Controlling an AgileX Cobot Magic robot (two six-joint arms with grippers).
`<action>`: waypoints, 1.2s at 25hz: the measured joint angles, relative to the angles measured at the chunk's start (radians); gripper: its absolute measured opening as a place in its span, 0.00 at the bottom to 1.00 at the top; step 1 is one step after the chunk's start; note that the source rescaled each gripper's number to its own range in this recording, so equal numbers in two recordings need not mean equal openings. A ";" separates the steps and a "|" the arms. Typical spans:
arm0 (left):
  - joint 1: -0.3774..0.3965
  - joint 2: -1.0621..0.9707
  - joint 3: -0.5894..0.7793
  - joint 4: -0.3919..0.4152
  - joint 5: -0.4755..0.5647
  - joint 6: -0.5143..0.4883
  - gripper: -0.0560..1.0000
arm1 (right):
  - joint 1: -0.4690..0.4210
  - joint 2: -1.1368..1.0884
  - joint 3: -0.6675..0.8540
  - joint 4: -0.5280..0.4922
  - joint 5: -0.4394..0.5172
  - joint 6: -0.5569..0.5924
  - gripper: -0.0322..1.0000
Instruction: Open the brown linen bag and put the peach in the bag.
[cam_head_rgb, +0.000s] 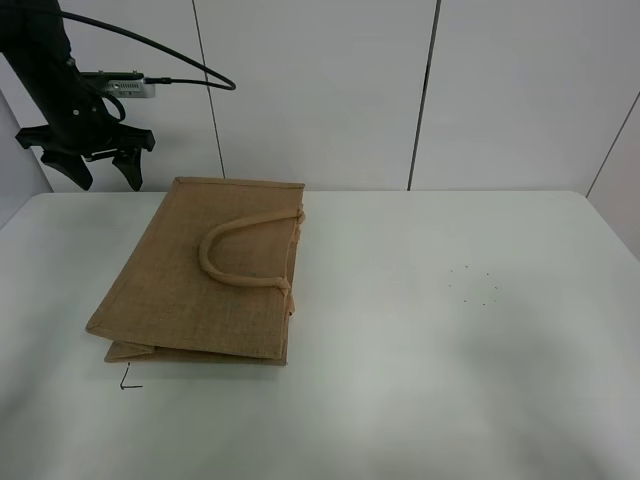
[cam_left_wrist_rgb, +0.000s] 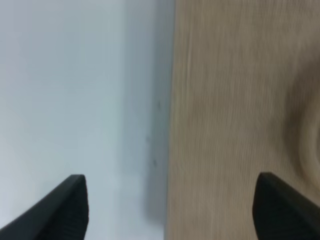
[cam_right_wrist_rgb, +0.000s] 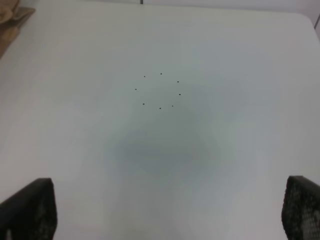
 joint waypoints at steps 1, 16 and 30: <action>0.000 -0.037 0.047 -0.005 -0.001 0.000 0.91 | 0.000 0.000 0.000 0.000 0.000 0.000 1.00; 0.000 -0.701 0.830 -0.006 -0.002 0.024 0.91 | 0.000 0.000 0.000 0.000 0.000 0.000 1.00; 0.000 -1.335 1.373 -0.030 -0.107 0.040 0.91 | 0.000 0.000 0.000 0.000 0.000 0.000 1.00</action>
